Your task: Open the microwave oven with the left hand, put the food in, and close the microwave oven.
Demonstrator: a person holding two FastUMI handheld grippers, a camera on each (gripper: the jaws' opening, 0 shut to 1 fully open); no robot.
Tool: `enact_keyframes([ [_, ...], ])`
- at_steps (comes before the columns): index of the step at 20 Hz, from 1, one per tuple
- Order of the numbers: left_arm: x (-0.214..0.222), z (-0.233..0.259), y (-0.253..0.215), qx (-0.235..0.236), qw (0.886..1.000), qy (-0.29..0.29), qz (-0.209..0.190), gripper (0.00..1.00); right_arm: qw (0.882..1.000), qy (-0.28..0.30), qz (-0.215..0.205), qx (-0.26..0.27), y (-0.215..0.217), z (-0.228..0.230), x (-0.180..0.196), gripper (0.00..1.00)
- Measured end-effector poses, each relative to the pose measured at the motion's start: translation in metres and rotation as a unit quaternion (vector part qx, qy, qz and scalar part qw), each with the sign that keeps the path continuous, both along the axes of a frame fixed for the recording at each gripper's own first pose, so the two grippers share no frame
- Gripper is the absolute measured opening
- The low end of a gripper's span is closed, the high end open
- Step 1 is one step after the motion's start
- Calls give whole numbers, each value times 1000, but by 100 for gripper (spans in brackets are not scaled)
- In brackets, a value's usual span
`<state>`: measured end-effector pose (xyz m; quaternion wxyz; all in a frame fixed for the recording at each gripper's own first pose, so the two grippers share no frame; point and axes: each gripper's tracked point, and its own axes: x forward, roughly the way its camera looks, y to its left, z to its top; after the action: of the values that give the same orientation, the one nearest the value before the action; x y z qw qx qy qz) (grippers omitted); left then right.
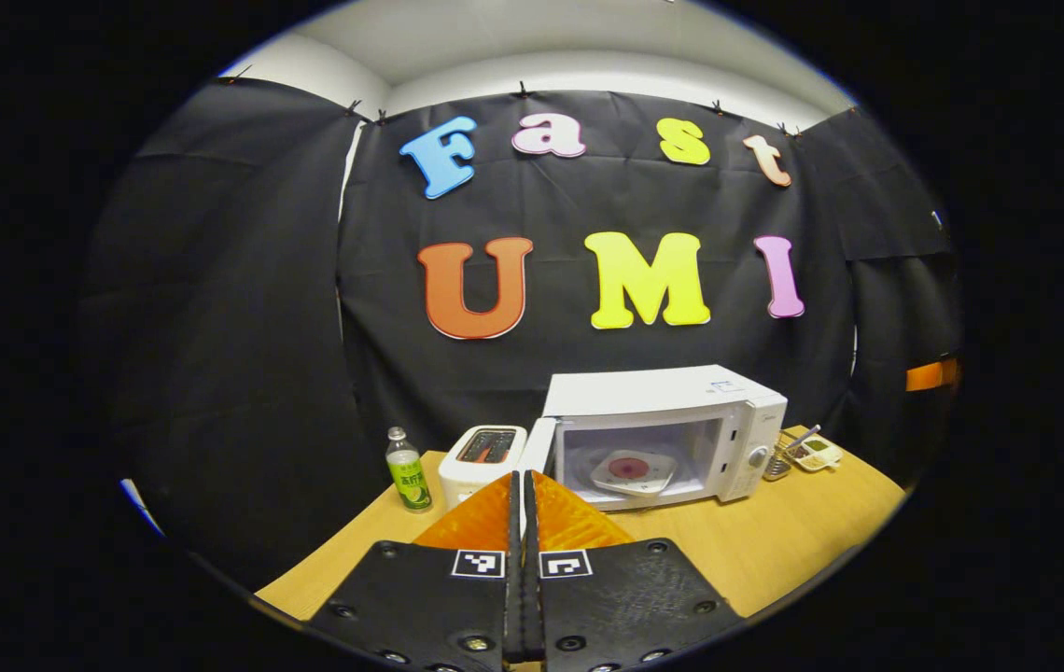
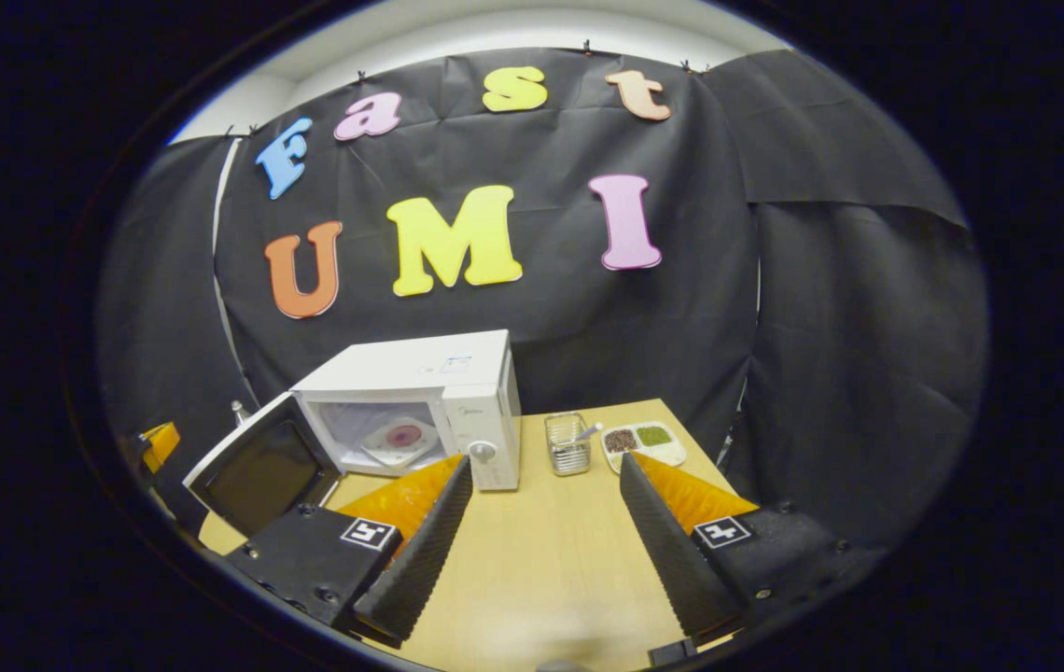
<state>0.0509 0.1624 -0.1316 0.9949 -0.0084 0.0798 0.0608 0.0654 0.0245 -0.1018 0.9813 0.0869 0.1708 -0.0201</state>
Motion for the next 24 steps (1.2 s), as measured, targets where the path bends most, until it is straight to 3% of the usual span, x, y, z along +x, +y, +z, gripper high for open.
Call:
enact_keyframes([
  [5,-8,-39,57,-1,999,31,38,0,1000,19,-14,11,-6,-4,-19,100],
  [6,-9,-50,65,4,998,38,42,0,1000,22,-20,10,-8,-5,-23,92],
  [7,-10,-61,71,5,998,47,45,0,999,24,-26,7,-10,-6,-28,92],
  [8,-11,-71,75,5,998,52,44,0,999,22,-30,3,-11,-2,-31,100],
  [10,-14,-90,76,0,997,65,40,0,999,18,-37,-5,-13,3,-39,100],
  [11,-14,-98,74,-7,997,70,34,7,999,16,-41,-7,-13,6,-43,100],
  [12,-15,-104,70,-13,997,74,27,0,999,16,-44,-7,-12,8,-46,92],
  [18,-19,-121,42,-15,996,88,-15,0,999,8,-51,-6,-4,21,-62,92],
  [19,-22,-122,35,-12,996,89,-24,0,999,6,-50,-8,-3,22,-64,100],
  [24,-23,-123,-14,-15,994,85,-70,0,998,3,-55,-13,-6,29,-76,100],
])
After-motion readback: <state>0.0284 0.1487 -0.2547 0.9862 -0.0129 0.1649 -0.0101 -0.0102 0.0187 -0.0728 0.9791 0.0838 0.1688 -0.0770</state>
